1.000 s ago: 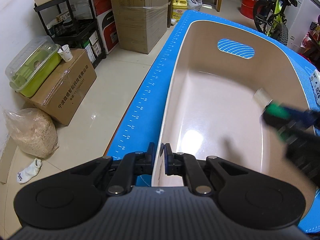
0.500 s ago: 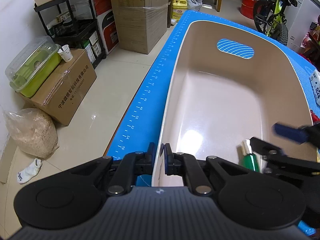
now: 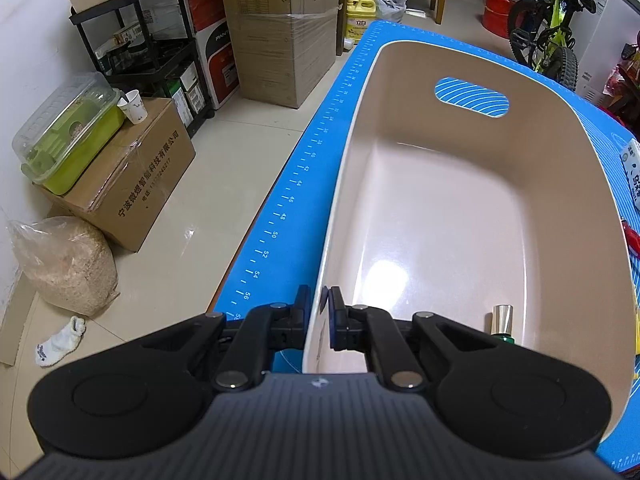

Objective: Organize rigid objects
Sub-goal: 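Carry the green bottle into the basket with the right gripper and release, then grasp the yellow-and-red toy piece with the right gripper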

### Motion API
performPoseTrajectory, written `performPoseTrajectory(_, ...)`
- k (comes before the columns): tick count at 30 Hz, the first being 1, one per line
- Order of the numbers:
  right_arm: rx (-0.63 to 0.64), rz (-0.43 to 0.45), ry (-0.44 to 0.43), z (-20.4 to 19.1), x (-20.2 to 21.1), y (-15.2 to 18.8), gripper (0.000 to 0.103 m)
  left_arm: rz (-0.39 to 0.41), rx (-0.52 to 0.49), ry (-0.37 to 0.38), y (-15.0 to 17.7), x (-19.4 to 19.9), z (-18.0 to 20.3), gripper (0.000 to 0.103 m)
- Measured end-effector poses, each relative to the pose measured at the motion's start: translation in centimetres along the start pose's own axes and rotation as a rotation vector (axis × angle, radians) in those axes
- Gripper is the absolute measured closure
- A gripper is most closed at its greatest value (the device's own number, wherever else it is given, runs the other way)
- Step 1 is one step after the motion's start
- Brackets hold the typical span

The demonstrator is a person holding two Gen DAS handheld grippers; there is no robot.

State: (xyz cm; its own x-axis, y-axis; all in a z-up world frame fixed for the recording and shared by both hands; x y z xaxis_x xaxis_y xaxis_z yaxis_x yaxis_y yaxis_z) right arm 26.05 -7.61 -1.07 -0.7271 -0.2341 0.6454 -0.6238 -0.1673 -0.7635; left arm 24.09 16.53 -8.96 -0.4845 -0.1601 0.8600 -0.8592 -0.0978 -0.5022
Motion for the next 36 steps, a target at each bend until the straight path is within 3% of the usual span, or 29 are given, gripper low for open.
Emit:
performPoseTrajectory(11, -0.169, -0.169, 0.047, 8.9, -3.4, 7.9, 0.027, 0.0, -0.002, -0.007, -0.1, 0.1, -0.1, 0.092)
performPoseTrajectory(17, -0.247, -0.244, -0.031, 9.9, -5.0, 10.6, 0.028, 0.0, -0.004, -0.015, -0.1, 0.2, 0.1, 0.092)
performPoseTrajectory(26, -0.292, -0.315, -0.072, 10.4, -7.3, 12.1, 0.032, 0.0, -0.004, -0.016, -0.1, 0.2, 0.1, 0.091)
performPoseTrajectory(29, -0.293, -0.321, -0.069, 10.6, -7.7, 12.4, 0.041, 0.0, -0.005, -0.016, -0.1, 0.2, 0.1, 0.091)
performPoseTrajectory(33, -0.389, -0.299, -0.126, 11.5, -7.8, 12.3, 0.064, 0.0, -0.003, -0.016, -0.1, 0.2, 0.1, 0.091)
performPoseTrajectory(36, -0.392, -0.292, -0.109, 11.7, -7.4, 12.4, 0.069, 0.0, -0.002, -0.016, -0.1, 0.2, 0.2, 0.091)
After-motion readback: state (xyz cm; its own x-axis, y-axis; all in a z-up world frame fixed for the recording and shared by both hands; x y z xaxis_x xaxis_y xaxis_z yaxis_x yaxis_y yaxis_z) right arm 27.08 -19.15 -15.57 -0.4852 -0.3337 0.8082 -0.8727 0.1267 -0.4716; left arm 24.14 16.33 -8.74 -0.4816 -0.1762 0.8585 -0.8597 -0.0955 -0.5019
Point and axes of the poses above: each gripper's, at about its wrist camera, not at the fingertips, and x roughly against the way its jaws point, z to its right, y to its underside, the point moved 7 cm from there along -x, roughly the way its jaws point, and after that the axes turned 5 degrees about -y, right-handed, at the moved point
